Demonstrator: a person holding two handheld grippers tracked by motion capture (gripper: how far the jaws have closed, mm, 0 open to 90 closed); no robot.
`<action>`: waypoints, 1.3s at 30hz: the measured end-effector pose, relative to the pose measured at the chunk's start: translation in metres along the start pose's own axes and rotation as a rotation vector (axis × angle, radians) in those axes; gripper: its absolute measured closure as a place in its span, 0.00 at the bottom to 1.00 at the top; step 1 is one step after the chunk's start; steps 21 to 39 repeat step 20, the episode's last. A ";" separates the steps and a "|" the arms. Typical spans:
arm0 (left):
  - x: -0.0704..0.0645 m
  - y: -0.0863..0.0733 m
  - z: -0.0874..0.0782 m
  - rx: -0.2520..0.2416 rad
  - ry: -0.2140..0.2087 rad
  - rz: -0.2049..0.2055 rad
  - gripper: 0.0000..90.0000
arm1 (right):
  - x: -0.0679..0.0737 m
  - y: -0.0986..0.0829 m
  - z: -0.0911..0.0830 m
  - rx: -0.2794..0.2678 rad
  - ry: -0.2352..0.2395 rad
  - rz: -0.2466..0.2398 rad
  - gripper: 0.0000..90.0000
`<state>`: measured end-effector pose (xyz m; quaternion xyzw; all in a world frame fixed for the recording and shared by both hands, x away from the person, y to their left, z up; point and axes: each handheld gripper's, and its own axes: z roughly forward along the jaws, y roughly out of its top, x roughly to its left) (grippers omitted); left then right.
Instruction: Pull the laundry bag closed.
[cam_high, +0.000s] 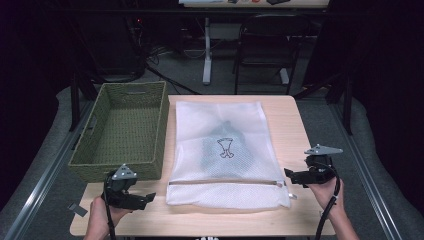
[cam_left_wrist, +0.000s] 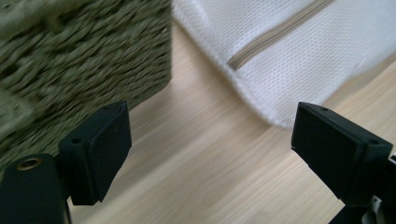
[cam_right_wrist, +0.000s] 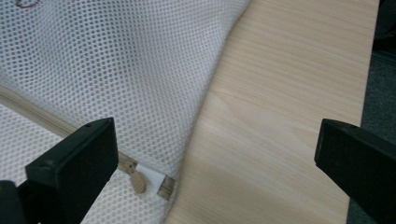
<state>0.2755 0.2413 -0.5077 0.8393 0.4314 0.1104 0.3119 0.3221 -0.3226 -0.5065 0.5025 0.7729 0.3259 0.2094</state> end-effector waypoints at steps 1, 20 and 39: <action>0.002 -0.002 -0.001 0.005 0.009 -0.006 0.13 | -0.002 -0.001 0.001 0.002 -0.010 0.006 0.00; 0.030 -0.013 0.006 0.074 0.005 -0.085 0.02 | -0.020 -0.011 0.014 0.037 -0.056 0.018 0.00; 0.030 -0.013 0.006 0.074 0.005 -0.085 0.02 | -0.020 -0.011 0.014 0.037 -0.056 0.018 0.00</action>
